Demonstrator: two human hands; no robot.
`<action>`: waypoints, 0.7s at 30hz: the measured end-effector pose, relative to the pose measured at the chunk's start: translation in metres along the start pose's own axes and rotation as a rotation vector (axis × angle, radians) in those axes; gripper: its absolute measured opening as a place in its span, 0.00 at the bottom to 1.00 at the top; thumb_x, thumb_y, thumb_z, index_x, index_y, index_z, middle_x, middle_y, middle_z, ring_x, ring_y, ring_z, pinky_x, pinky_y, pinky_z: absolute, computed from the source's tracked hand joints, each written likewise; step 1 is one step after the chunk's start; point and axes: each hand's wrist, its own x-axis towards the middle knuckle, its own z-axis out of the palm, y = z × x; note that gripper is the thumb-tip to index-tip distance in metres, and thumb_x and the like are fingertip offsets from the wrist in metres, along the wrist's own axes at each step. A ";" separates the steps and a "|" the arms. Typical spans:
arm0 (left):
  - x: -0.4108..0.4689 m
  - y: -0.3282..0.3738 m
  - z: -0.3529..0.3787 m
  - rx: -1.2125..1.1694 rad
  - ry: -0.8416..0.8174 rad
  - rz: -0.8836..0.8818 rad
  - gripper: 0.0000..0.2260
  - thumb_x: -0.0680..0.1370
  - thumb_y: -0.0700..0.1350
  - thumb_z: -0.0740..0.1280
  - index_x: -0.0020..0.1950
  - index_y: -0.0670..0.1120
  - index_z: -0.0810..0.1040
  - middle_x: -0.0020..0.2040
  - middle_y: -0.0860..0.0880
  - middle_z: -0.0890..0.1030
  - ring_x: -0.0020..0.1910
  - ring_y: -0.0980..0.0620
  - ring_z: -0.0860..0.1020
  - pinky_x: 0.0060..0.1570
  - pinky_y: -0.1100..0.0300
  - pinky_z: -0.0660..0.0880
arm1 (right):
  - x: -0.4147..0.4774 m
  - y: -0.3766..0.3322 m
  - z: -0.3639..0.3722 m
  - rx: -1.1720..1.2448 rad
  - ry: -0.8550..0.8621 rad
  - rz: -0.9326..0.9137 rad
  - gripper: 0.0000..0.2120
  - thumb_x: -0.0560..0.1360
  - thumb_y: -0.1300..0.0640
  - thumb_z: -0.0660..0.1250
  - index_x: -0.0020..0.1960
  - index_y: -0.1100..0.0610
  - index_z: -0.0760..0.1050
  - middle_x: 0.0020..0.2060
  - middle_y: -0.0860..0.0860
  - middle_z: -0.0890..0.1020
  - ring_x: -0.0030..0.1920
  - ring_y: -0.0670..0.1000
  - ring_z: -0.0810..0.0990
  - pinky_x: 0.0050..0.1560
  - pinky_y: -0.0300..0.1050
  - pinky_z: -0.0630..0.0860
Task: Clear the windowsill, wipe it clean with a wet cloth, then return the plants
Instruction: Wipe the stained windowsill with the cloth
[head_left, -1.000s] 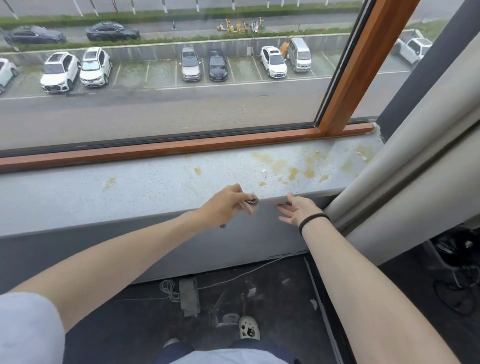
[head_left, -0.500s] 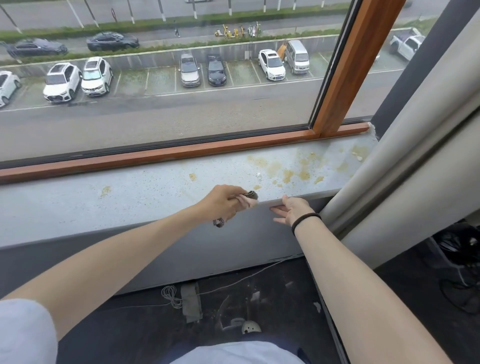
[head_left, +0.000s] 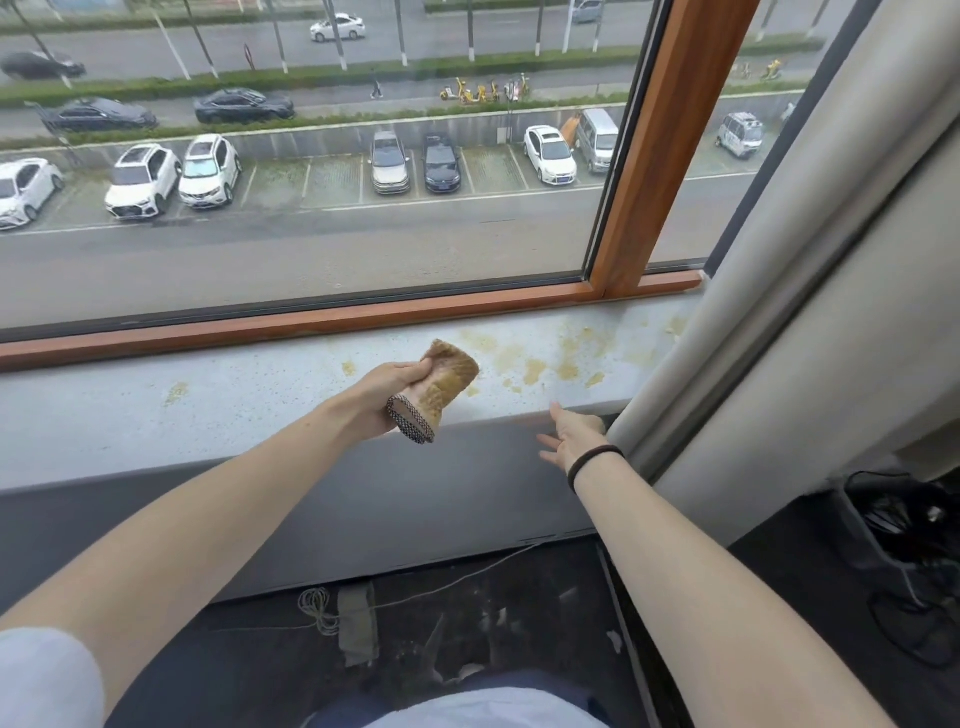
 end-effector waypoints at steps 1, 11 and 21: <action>0.001 0.000 0.001 -0.001 0.012 -0.005 0.09 0.80 0.46 0.63 0.52 0.40 0.77 0.37 0.47 0.84 0.32 0.52 0.82 0.30 0.61 0.79 | 0.002 -0.004 -0.003 0.020 0.018 -0.001 0.21 0.80 0.60 0.62 0.69 0.67 0.64 0.68 0.60 0.70 0.60 0.61 0.77 0.62 0.62 0.72; 0.013 0.007 0.011 0.092 0.175 0.061 0.11 0.79 0.50 0.65 0.46 0.42 0.79 0.38 0.47 0.82 0.32 0.52 0.80 0.33 0.61 0.76 | 0.003 -0.014 0.000 0.051 -0.010 0.120 0.16 0.82 0.58 0.56 0.68 0.62 0.65 0.62 0.60 0.75 0.59 0.60 0.78 0.64 0.63 0.68; 0.054 0.054 0.044 0.881 0.458 0.535 0.13 0.78 0.51 0.64 0.43 0.42 0.73 0.43 0.46 0.80 0.40 0.51 0.80 0.32 0.59 0.68 | 0.011 -0.011 -0.002 0.025 -0.003 0.109 0.14 0.81 0.55 0.58 0.63 0.63 0.70 0.49 0.58 0.81 0.50 0.57 0.81 0.53 0.62 0.73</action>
